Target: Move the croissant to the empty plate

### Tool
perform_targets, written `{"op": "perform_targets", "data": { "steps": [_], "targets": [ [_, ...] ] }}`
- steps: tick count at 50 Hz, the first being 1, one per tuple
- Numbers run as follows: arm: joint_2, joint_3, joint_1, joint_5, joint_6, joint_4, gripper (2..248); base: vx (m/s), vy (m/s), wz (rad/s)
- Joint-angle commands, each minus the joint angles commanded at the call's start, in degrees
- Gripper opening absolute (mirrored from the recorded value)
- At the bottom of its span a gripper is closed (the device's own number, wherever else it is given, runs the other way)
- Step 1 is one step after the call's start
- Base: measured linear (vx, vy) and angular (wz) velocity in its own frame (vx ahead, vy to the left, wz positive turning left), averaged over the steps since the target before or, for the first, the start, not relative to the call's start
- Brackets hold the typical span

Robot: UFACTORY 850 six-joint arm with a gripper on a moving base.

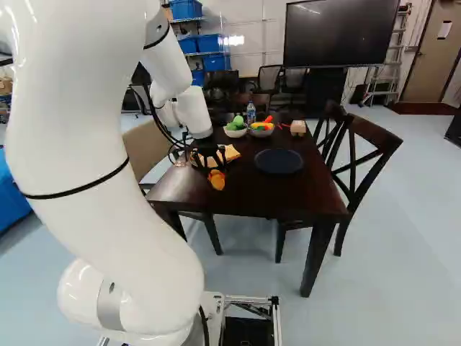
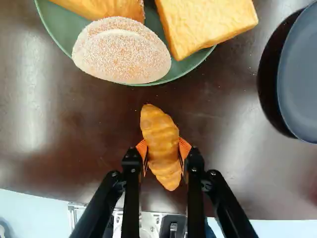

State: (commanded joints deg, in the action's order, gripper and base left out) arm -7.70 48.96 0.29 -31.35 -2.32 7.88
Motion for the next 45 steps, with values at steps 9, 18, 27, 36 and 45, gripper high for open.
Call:
{"op": "perform_targets", "data": {
  "steps": [9,18,27,36,45],
  "targets": [
    [0.38,-0.10,0.00,0.00,0.00,0.00,92,0.000,0.000,0.000],
    [2.15,-0.56,0.00,0.00,0.00,0.00,92,0.000,0.000,0.000],
    [4.03,-0.90,-0.88,-0.12,0.00,0.00,92,0.000,0.000,0.000],
    [5.28,-0.53,-2.88,-1.15,0.00,0.00,92,0.000,0.000,0.000],
    [5.62,0.80,-4.85,-2.30,0.00,-0.19,92,0.000,0.000,0.000]
  ]
}}
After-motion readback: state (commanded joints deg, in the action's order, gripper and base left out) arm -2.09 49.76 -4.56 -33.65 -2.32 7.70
